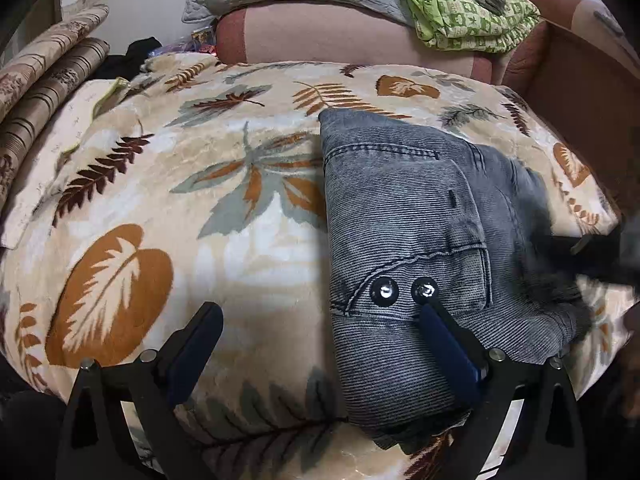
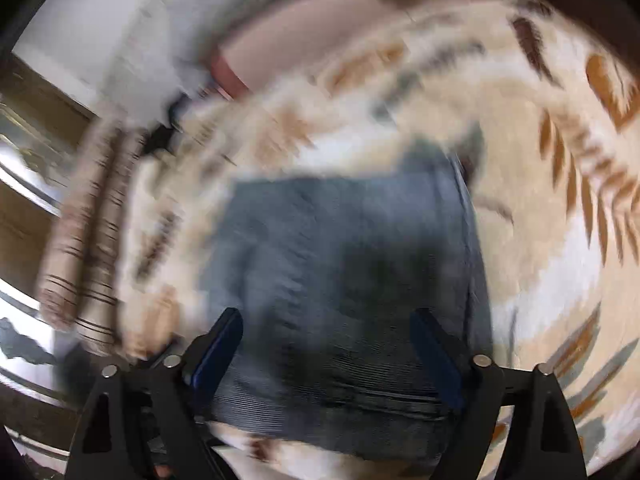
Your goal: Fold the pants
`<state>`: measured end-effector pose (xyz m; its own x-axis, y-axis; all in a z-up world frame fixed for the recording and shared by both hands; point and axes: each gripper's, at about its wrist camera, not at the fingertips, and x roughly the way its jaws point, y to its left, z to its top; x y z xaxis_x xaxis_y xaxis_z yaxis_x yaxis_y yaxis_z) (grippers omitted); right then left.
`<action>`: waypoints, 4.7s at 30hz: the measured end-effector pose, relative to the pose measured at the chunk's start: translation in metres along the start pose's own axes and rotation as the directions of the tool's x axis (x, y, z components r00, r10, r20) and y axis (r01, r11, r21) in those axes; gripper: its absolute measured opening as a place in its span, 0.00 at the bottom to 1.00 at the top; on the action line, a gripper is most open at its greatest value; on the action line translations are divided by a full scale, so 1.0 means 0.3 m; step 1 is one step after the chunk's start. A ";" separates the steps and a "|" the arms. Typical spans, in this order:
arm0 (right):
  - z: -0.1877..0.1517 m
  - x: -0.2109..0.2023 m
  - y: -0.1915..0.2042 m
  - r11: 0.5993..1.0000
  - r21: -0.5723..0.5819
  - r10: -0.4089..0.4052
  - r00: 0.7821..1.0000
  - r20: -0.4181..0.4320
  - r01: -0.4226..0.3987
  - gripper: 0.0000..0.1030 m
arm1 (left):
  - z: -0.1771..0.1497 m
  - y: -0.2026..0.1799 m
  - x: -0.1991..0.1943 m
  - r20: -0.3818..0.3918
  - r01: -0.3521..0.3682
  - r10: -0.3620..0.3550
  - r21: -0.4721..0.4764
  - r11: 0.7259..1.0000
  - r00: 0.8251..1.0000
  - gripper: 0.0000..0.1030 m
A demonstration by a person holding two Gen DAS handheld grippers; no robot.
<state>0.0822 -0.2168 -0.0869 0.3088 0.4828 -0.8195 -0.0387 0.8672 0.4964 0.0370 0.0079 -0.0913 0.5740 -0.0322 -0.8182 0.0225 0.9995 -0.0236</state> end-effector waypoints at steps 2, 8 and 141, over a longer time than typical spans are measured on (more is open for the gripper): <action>-0.024 -0.018 -0.011 0.999 -0.034 -0.002 0.999 0.045 0.003 0.86 | 0.003 0.007 -0.009 0.000 0.001 -0.001 -0.001 1.000 1.000 0.96; 0.001 -0.191 -0.027 0.998 0.002 0.055 0.995 0.086 -0.056 0.86 | 0.077 0.181 -0.068 0.052 0.129 -0.120 -0.224 0.966 0.991 0.96; -0.106 -0.197 0.169 0.874 -0.355 -0.119 0.854 0.506 0.332 1.00 | 0.167 0.018 -0.110 0.084 -0.137 0.143 -0.076 0.988 0.986 0.90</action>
<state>0.0317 -0.1975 -0.0223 0.7493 0.2475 -0.6142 -0.2688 0.9614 0.0595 0.0593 0.0142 -0.0356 0.6379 0.1107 -0.7621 -0.1182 0.9920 0.0452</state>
